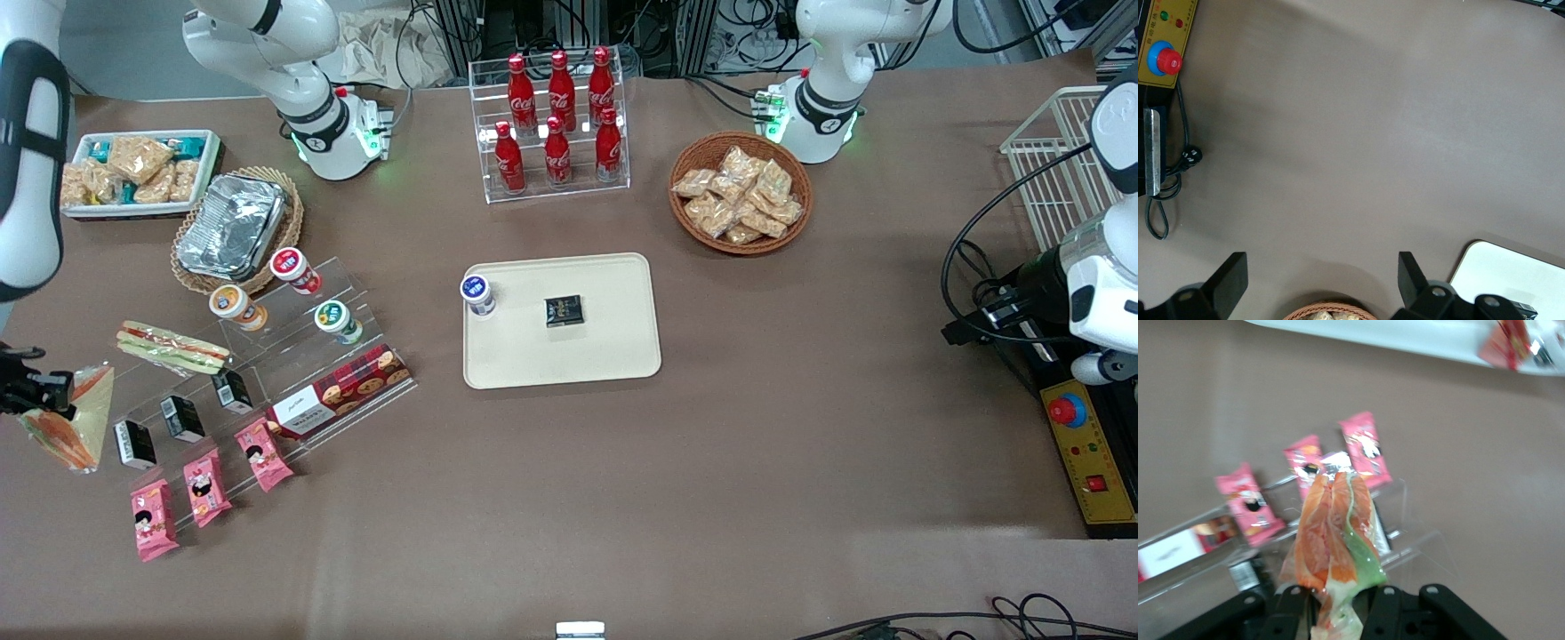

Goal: Place sandwich on tray
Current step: 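Lift the sandwich and carry it over the cream tray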

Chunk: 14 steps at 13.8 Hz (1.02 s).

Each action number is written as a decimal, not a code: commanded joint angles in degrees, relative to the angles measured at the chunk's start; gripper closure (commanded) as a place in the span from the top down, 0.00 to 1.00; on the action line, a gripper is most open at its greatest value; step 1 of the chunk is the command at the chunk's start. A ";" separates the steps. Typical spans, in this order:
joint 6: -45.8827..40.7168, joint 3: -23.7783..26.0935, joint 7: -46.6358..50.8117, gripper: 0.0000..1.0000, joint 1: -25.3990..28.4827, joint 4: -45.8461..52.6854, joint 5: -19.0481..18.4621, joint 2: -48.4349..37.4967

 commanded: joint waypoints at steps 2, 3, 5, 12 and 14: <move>-1.91 7.78 -1.80 0.00 0.07 0.01 1.08 -3.32; -3.31 10.67 -1.80 0.00 0.07 0.01 0.99 -3.41; -4.29 17.70 -3.81 0.00 0.07 0.01 -2.15 -3.15; 2.37 38.80 -0.40 0.00 2.08 0.01 -4.02 4.48; 5.37 42.41 -0.75 0.00 3.40 0.01 -4.37 9.48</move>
